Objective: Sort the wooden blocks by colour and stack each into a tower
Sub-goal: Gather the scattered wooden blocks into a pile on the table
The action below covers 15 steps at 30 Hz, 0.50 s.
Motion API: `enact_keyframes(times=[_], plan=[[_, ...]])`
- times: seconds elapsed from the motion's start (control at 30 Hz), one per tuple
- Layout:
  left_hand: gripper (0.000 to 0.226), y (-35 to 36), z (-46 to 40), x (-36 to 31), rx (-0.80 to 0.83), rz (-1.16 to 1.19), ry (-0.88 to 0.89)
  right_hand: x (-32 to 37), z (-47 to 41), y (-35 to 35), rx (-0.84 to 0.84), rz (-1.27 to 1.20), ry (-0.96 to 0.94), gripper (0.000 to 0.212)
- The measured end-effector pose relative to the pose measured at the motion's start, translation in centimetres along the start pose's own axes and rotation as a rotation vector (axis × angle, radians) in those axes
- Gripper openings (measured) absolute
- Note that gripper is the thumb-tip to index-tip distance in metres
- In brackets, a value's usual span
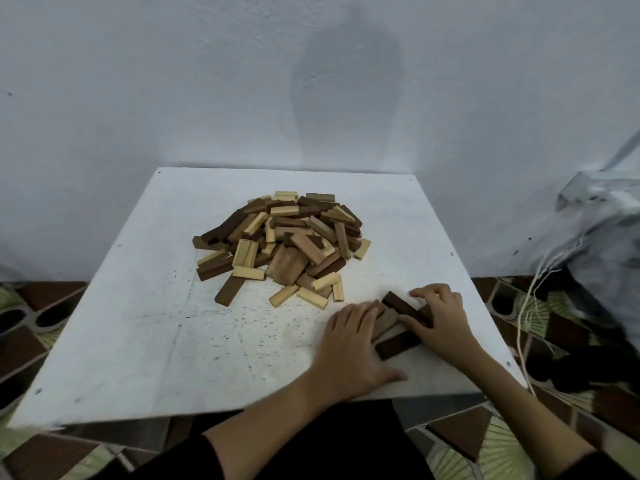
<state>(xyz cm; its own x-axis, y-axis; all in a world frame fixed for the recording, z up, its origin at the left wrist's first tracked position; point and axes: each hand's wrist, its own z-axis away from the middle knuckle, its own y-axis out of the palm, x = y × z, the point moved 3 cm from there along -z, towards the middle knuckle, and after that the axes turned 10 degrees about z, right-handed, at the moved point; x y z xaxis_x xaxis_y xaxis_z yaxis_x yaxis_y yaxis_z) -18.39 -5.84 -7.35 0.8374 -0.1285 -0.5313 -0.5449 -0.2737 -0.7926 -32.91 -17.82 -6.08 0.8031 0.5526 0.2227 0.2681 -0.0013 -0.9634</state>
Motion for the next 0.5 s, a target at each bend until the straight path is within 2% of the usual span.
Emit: enact_keyframes(times=[0.1, 0.2, 0.4, 0.5], plan=[[0.098, 0.8, 0.2, 0.1, -0.053, -0.073, -0.032, 0.0, 0.2, 0.3, -0.036, 0.01, 0.03, 0.038], [0.085, 1.0, -0.6, 0.0, -0.117, -0.069, -0.019, 0.4, 0.1, 0.5, -0.086, -0.01, 0.032, 0.03], [0.074, 1.1, -2.0, 0.3, -0.164, -0.098, -0.044, 1.3, 0.0, 1.0, -0.138, -0.029, 0.032, 0.024], [0.065, 0.9, -2.4, 0.9, -0.173, -0.09, -0.001, 1.2, -0.2, 1.1, -0.153, -0.047, 0.018, 0.022]])
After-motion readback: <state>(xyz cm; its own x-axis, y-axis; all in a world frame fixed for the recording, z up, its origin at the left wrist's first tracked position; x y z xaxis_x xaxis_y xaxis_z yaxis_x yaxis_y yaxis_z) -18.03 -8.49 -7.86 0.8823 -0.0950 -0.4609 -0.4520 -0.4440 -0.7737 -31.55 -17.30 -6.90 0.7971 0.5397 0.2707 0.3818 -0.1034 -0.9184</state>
